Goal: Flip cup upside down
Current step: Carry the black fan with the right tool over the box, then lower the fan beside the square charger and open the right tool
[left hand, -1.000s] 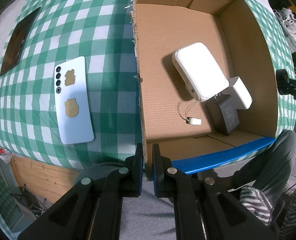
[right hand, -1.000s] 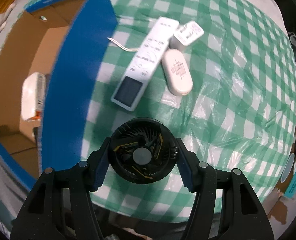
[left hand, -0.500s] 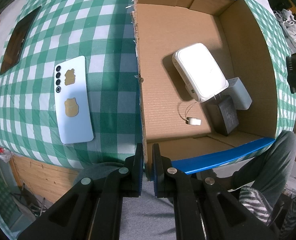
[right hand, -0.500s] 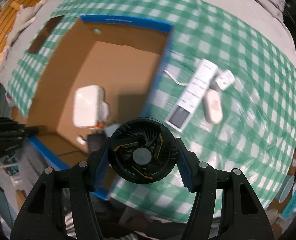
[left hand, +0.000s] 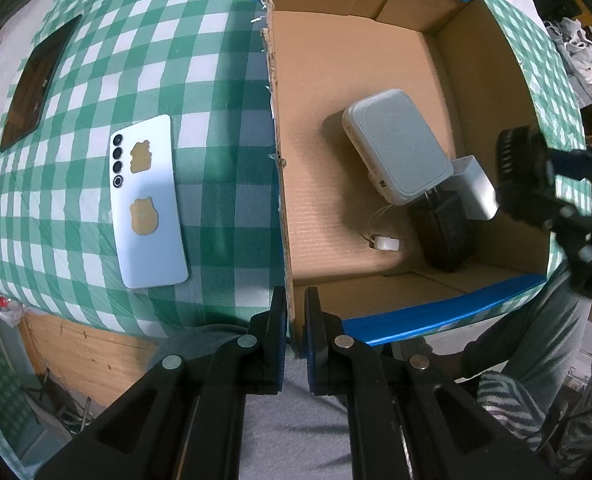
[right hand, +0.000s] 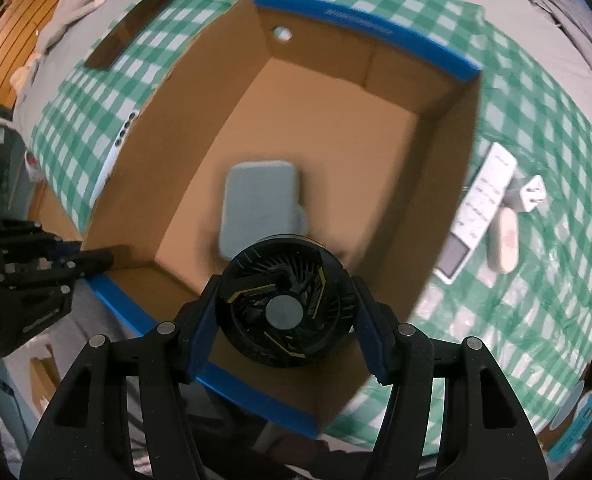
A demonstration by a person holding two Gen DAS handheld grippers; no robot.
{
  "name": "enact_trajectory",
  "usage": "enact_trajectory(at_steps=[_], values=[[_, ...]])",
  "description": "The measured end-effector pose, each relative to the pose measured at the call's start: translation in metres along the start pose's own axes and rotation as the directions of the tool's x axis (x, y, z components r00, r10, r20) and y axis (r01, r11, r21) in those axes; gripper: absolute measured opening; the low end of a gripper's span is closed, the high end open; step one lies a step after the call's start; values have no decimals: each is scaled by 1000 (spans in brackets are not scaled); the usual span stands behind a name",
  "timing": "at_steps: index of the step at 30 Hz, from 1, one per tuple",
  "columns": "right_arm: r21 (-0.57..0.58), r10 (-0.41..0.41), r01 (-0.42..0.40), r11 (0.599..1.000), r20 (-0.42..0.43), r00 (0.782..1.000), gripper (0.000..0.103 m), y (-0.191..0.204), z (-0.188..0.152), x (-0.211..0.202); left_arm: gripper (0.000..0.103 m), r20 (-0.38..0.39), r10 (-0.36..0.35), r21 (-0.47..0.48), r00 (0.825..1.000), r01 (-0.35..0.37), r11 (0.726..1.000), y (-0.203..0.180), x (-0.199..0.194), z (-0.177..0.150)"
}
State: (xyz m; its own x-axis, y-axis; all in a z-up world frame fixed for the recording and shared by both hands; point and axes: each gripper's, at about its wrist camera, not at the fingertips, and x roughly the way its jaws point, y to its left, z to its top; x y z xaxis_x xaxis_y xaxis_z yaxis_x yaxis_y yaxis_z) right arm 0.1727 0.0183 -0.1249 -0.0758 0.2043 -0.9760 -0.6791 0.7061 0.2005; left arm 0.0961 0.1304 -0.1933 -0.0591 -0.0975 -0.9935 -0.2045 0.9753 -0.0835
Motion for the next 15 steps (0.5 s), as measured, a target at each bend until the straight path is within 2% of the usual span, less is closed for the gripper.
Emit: enact_trajectory(at_steps=[15], values=[[-23, 0, -1, 1000, -48, 999, 62, 12, -1, 33, 6, 7, -12, -1, 1000, 12, 1000, -1, -4, -1]])
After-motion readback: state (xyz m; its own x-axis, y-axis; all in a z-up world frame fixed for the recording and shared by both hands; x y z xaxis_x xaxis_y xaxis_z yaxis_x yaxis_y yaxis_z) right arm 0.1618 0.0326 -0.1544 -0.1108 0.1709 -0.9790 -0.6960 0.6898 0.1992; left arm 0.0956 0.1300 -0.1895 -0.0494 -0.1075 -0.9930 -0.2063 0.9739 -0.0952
